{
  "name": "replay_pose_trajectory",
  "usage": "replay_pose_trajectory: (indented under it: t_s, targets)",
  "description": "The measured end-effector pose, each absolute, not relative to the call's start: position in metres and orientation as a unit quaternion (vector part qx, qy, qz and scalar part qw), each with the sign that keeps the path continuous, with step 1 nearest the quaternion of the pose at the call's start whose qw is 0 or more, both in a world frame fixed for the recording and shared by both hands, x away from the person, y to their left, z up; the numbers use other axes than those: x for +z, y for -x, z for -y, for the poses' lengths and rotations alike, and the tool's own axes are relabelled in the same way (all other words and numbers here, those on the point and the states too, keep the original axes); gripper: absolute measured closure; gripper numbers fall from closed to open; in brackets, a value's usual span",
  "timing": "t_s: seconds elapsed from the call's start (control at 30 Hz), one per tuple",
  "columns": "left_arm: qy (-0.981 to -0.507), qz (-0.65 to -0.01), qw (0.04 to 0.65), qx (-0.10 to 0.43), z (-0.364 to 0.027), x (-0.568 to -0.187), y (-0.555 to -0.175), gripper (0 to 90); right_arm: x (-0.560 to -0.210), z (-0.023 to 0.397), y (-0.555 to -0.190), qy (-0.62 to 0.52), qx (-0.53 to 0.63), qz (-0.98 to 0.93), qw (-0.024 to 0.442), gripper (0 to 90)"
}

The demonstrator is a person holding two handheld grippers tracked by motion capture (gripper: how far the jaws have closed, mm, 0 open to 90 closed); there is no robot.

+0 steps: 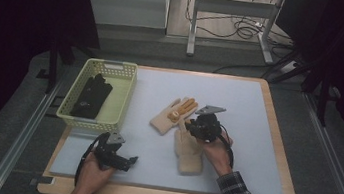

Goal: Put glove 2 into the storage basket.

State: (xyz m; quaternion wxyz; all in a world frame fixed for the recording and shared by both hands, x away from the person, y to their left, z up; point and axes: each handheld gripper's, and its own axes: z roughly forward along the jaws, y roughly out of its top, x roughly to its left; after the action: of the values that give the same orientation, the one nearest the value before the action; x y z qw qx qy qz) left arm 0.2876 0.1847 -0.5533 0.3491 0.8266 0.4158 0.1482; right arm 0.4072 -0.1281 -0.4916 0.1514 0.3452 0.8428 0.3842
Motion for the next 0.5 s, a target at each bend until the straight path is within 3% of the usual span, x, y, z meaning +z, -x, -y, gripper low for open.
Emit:
replay_pose_trajectory:
  t_s: [0.5]
  targets:
    - [-0.827,-0.415,0.348,0.149,-0.185,-0.553,-0.288,1.3,-0.514,0.071,-0.458,-0.341,0.345,-0.862,0.148,45.3]
